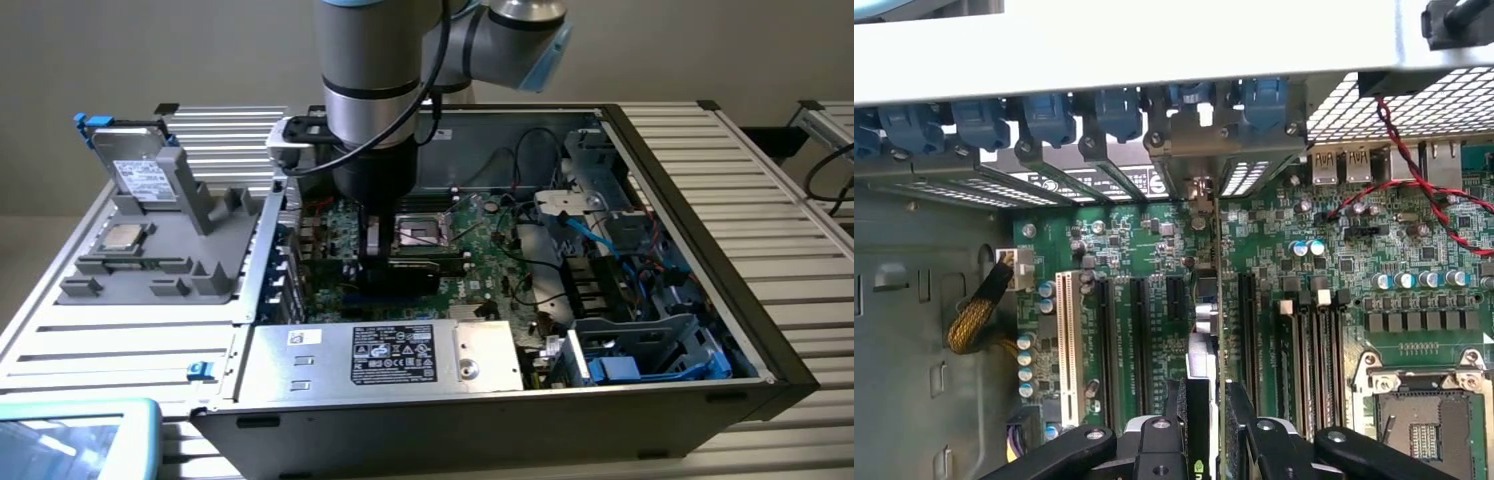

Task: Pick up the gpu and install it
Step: 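Insert the gpu into the slot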

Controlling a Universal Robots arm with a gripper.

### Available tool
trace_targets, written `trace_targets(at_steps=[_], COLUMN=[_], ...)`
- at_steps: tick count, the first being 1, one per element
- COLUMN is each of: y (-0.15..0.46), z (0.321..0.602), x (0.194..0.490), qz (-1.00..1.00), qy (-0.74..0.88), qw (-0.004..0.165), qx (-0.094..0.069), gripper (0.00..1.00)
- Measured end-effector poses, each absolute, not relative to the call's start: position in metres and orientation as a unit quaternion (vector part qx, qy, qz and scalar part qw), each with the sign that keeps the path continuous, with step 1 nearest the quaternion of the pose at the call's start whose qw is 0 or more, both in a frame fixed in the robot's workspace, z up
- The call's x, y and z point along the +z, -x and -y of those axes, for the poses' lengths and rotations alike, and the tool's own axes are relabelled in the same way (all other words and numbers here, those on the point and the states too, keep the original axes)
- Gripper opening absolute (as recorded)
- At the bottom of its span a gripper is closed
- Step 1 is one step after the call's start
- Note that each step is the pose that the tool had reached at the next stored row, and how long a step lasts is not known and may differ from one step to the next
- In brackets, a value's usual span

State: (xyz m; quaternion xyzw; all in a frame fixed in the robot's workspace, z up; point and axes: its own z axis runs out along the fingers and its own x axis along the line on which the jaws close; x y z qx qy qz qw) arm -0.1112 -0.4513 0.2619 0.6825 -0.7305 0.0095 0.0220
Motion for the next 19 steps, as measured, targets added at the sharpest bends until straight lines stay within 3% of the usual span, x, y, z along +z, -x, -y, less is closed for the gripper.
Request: trace_targets(at_steps=[19], y=[0.114], z=[0.4508], x=[0.2608], qz=[0.73], qy=[-0.684], qw=[0.023], qx=[0.007], gripper=[0.27])
